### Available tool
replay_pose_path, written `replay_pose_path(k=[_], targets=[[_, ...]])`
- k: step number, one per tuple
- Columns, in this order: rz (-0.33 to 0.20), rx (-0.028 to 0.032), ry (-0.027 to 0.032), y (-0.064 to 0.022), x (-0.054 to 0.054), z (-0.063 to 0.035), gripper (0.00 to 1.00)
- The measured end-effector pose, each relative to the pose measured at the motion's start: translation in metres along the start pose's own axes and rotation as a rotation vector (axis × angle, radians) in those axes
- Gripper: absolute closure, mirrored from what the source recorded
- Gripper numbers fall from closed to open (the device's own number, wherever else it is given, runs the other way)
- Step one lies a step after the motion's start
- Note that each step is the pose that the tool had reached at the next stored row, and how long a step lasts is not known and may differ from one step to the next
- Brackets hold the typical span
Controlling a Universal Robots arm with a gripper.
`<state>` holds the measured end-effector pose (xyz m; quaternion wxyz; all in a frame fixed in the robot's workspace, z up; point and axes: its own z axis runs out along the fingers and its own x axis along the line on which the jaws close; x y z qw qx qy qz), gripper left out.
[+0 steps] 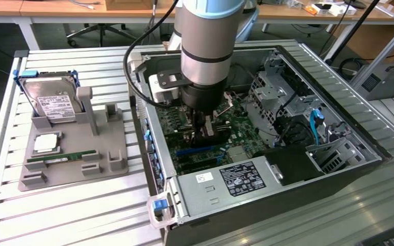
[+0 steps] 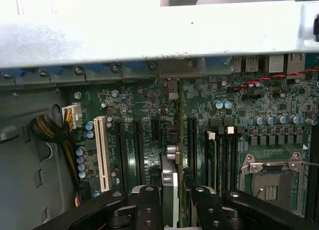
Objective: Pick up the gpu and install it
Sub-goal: 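Insert the gpu into the slot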
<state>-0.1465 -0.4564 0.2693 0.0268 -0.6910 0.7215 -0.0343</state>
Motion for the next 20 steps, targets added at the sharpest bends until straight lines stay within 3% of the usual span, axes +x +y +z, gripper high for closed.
replay_pose_path(k=[1, 4, 5, 6, 20], targets=[[0.0, -0.0001, -0.0006, 0.0001, 0.0, 0.001, 0.73], [0.0, -0.0078, -0.0004, 0.0, 0.0, 0.0011, 0.73], [0.0, -0.0199, 0.0, 0.0, 0.0, 0.0013, 0.73], [0.0, -0.0233, 0.0003, 0.0001, 0.0, 0.0013, 0.73], [0.0, -0.0237, -0.0009, 0.0003, -0.0001, 0.0037, 0.73]])
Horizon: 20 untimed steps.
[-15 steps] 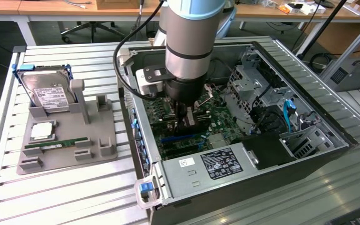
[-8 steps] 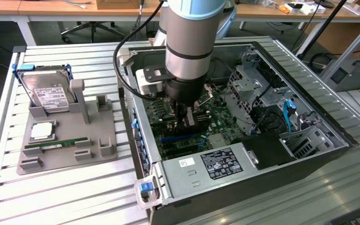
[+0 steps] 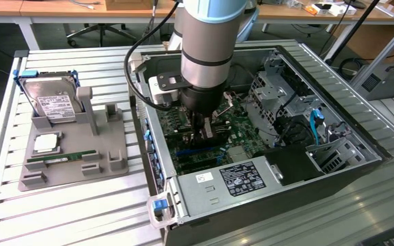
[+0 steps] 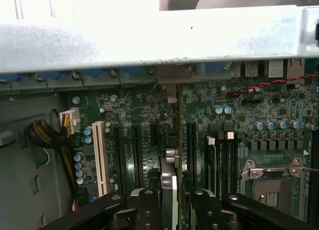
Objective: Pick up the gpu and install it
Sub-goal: 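Insert the gpu into the slot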
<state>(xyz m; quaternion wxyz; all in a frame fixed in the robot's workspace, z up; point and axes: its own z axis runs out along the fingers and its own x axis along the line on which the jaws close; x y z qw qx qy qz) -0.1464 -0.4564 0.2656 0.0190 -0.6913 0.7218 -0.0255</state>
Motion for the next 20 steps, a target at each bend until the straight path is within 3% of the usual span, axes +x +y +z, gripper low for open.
replay_pose_path(k=[20], targets=[[0.0, -0.0016, 0.0003, -0.0025, -0.0001, -0.0007, 0.73]])
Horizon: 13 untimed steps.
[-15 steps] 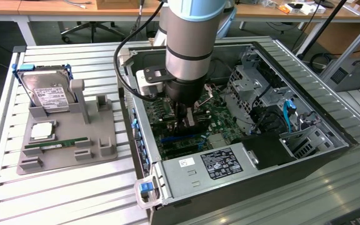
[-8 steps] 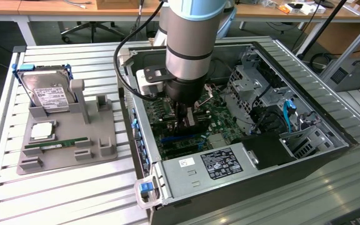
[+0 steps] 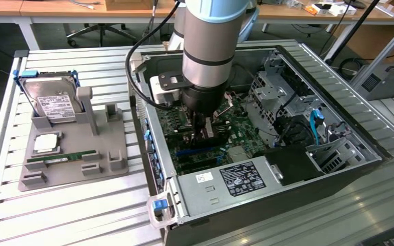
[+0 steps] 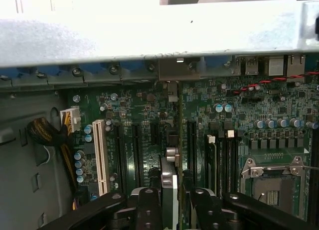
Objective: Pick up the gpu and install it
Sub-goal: 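Insert the gpu into the slot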
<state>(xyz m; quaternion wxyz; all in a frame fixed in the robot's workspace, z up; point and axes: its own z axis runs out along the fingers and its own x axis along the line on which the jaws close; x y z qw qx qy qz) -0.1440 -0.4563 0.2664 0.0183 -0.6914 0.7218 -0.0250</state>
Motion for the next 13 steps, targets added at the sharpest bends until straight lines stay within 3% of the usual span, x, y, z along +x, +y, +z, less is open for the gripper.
replay_pose_path(k=[13], targets=[[-0.004, -0.0014, 0.0009, -0.0066, -0.0002, 0.0003, 0.73]])
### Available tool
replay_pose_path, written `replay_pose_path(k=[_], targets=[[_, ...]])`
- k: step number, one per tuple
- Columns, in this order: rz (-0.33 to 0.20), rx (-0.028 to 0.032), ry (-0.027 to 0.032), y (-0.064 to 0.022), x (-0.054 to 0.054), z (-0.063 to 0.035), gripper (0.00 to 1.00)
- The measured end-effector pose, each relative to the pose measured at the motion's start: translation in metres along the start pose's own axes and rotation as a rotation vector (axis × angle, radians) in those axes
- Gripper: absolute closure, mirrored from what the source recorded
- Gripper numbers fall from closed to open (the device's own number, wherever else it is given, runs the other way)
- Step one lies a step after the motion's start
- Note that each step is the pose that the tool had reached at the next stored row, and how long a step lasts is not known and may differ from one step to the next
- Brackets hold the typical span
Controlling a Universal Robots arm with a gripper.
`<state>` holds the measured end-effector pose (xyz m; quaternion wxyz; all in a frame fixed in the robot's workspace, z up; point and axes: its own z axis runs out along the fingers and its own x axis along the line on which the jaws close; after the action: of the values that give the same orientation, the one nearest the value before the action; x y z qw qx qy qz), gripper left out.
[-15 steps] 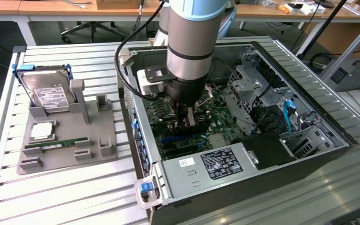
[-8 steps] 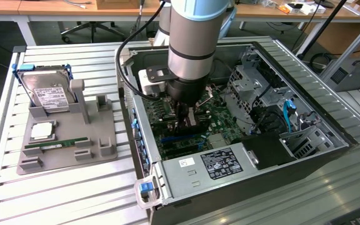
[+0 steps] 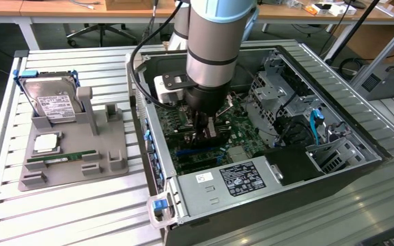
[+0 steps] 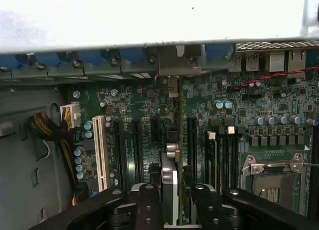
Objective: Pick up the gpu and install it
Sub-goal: 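Insert the gpu into the slot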
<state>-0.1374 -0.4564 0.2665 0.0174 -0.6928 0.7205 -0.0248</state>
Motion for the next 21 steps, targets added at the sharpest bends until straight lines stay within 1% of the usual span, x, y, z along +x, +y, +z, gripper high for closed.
replay_pose_path(k=[3, 9, 16, 17, 18, 21], targets=[[0.0, -0.0026, 0.0001, -0.0044, 0.0, 0.0003, 0.73], [0.0, -0.0026, 0.0001, -0.0015, -0.0001, 0.0005, 0.73], [0.0, -0.0026, 0.0003, -0.0015, 0.0, 0.0005, 0.73], [0.0, 0.0004, 0.0004, -0.0014, 0.0, 0.0005, 0.73], [0.0, 0.0153, 0.0006, -0.0014, 0.0, 0.0008, 0.73], [0.0, 0.0156, 0.0004, -0.0014, 0.0, 0.0008, 0.73]])
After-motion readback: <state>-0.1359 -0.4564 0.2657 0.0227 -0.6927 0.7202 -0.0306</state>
